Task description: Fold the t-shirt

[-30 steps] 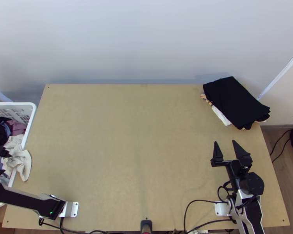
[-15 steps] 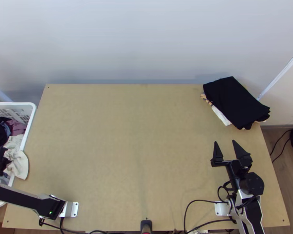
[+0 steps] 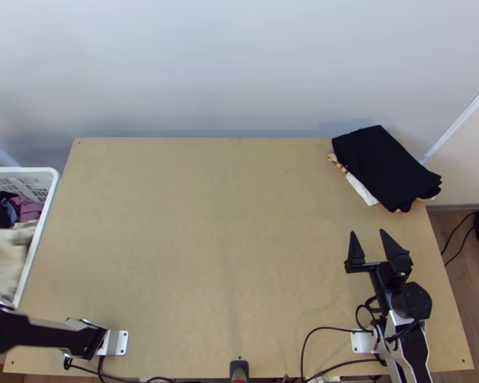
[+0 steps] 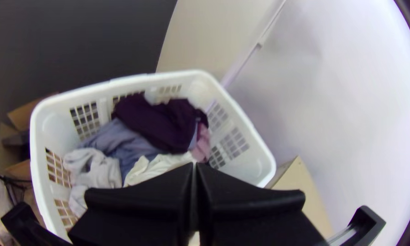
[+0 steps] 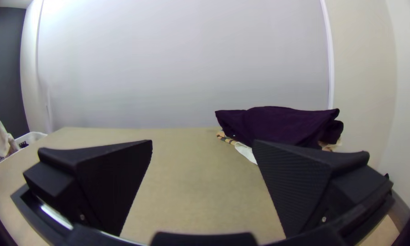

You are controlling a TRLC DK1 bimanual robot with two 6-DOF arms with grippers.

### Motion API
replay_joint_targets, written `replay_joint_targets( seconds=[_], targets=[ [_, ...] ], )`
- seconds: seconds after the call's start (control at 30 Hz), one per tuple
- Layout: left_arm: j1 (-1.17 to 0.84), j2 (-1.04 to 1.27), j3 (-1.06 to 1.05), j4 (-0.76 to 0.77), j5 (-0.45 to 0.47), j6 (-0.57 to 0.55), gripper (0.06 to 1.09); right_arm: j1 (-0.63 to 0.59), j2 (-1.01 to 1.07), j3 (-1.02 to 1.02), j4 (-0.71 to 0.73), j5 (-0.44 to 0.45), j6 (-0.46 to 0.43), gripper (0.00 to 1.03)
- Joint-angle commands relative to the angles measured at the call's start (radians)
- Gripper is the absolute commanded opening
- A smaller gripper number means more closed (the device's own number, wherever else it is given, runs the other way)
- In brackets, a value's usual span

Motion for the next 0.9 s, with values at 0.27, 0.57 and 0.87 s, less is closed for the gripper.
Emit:
replay_joint_targets(
  seconds=[0.27,0.57,0.87],
  targets=[
    [-0.007,-0.292,0.192,0.014,0.029,-0.144,0.1,0.006,-0.005,-0.005,-0.024,0.001,0.006,0.99],
    [-0.075,-0.416,0.304,0.022,0.048,-0.234,0.09,0.006,-0.005,-0.005,-0.024,0.001,0.006,0.99],
    [-0.294,-0.464,0.447,0.017,0.006,-0.294,0.09,0.006,-0.005,-0.005,-0.024,0.001,0.006,0.99]
  ],
)
